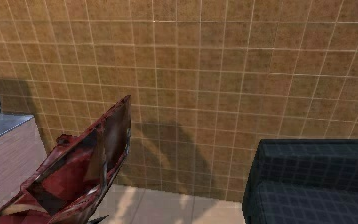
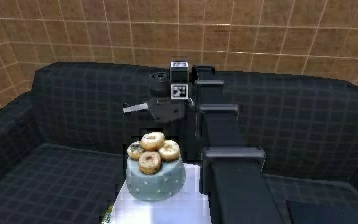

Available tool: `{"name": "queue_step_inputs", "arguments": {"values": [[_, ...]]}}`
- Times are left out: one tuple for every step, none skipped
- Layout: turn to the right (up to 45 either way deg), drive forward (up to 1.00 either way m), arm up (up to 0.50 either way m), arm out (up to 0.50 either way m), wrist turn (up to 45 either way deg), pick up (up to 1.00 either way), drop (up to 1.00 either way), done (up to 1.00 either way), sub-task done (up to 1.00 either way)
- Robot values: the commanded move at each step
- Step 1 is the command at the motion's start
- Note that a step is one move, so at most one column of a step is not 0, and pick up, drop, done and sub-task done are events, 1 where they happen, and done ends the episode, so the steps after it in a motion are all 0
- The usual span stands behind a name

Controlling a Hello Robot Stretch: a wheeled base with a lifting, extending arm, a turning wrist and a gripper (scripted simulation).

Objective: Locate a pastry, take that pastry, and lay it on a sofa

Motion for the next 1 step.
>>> {"name": "queue_step_inputs", "arguments": {"values": [[0.0, 0.0, -0.12, 0.0, 0.0, 0.0, 0.0, 0.0, 0.0]]}}
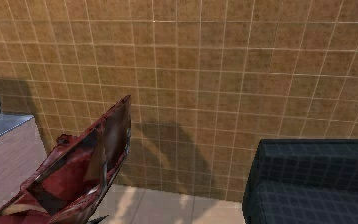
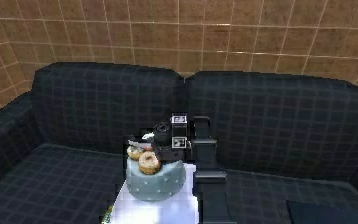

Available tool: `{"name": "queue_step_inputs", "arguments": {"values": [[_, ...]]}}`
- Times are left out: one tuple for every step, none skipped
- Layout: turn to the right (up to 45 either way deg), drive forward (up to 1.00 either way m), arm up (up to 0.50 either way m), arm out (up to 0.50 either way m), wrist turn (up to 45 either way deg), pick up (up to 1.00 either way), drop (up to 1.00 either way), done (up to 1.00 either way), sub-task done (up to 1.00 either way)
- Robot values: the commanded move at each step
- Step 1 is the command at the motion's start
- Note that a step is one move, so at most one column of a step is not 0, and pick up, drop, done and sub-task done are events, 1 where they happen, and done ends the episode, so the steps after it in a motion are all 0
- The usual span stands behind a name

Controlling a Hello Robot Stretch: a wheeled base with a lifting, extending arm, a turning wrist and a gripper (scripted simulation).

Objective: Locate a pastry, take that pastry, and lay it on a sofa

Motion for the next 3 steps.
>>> {"name": "queue_step_inputs", "arguments": {"values": [[0.0, 0.0, -0.32, 0.0, 0.0, 0.0, 0.0, 0.0, 0.0], [0.0, 0.0, 0.0, 0.0, 0.0, 1.0, 0.0, 0.0, 0.0], [0.0, 0.0, 0.1, 0.0, 0.0, 0.0, 0.0, 0.0, 0.0]]}}
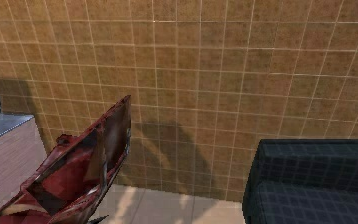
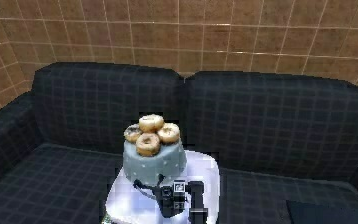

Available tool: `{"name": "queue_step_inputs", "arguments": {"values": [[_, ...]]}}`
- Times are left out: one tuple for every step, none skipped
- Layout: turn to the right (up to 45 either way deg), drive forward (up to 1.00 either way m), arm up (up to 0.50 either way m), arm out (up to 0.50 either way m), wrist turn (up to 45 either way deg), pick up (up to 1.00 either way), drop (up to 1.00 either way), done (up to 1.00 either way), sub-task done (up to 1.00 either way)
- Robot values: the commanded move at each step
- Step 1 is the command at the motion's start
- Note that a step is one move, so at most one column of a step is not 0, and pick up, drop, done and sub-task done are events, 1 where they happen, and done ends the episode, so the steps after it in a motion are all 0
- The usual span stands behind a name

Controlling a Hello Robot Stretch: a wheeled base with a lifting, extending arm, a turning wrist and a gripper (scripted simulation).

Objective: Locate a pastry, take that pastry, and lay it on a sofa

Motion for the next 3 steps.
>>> {"name": "queue_step_inputs", "arguments": {"values": [[0.0, 0.0, 0.34, 0.0, 0.0, 0.0, 0.0, 0.0, 0.0], [0.0, 0.0, 0.0, 0.0, -45.0, 0.0, 0.0, 0.0, 0.0], [0.0, 0.0, 0.0, 0.0, -45.0, 0.0, 0.0, 0.0, 0.0]]}}
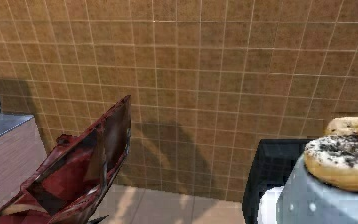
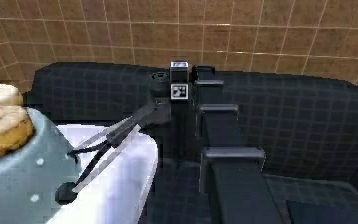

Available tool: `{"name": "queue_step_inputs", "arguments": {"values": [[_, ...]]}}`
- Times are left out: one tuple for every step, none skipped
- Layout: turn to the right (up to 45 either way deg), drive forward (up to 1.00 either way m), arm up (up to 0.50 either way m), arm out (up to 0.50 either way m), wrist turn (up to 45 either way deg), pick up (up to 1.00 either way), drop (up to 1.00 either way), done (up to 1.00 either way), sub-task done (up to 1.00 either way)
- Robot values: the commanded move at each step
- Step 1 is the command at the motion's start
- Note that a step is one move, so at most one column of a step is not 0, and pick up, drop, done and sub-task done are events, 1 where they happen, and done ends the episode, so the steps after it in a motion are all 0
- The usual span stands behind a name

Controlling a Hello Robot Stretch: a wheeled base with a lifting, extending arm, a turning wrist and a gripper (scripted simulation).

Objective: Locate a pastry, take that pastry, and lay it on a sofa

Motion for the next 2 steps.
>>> {"name": "queue_step_inputs", "arguments": {"values": [[0.0, 0.0, 0.0, 0.0, -15.0, 0.0, 0.0, 0.0, 0.0], [0.0, 0.0, 0.0, -0.26, 0.0, 0.0, 0.0, 0.0, 0.0]]}}
